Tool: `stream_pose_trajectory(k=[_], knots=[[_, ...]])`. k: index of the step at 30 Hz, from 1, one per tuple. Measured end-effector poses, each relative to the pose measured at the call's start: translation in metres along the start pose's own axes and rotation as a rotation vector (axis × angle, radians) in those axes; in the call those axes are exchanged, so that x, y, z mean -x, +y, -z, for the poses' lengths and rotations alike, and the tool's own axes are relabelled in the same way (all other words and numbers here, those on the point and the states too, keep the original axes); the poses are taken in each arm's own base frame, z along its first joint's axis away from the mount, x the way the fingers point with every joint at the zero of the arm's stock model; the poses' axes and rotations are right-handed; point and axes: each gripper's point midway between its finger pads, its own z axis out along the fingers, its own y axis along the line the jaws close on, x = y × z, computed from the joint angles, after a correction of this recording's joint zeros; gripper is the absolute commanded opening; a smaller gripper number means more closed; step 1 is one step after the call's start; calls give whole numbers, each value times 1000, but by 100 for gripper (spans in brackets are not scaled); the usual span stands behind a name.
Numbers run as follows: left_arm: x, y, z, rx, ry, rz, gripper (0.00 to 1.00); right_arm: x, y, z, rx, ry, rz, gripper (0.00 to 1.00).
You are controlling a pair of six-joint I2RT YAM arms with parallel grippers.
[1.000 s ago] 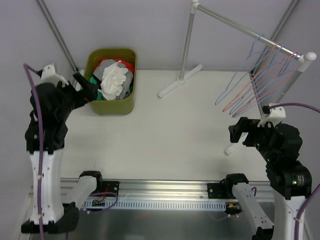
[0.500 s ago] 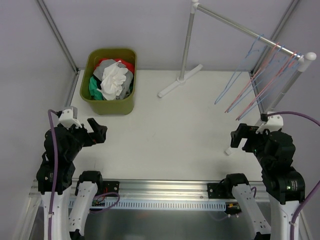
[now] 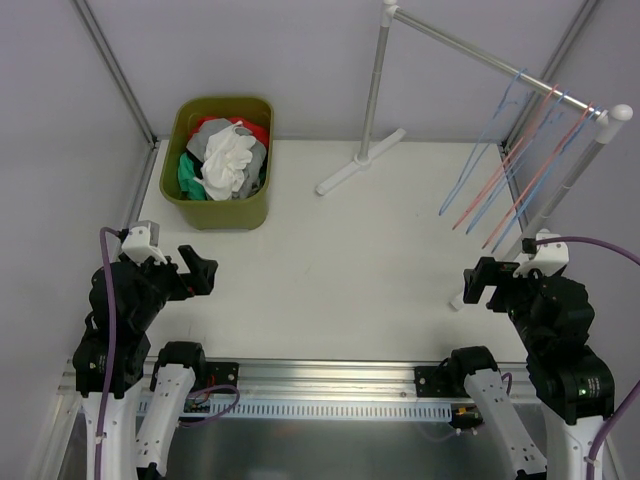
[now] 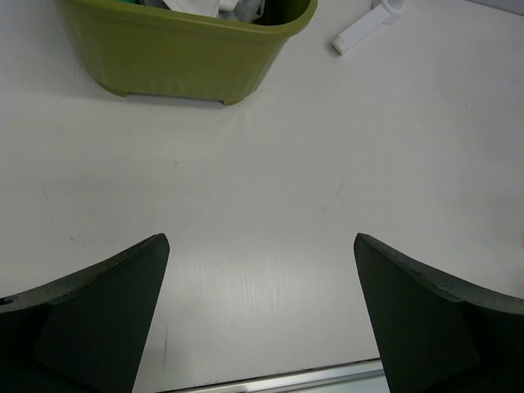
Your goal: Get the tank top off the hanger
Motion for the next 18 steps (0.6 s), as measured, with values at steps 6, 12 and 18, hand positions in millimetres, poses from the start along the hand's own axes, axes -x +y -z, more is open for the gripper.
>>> stream_pose_trajectory(k=[6, 12, 18], knots=[[-1, -1, -1, -6, 5, 1, 99, -1, -1, -1, -3, 2, 1, 100], [-1, -2, -1, -10, 7, 1, 99, -1, -2, -1, -10, 2, 4, 100], [-1, -2, -1, -10, 7, 1, 99, -1, -2, -2, -12, 6, 4, 100]])
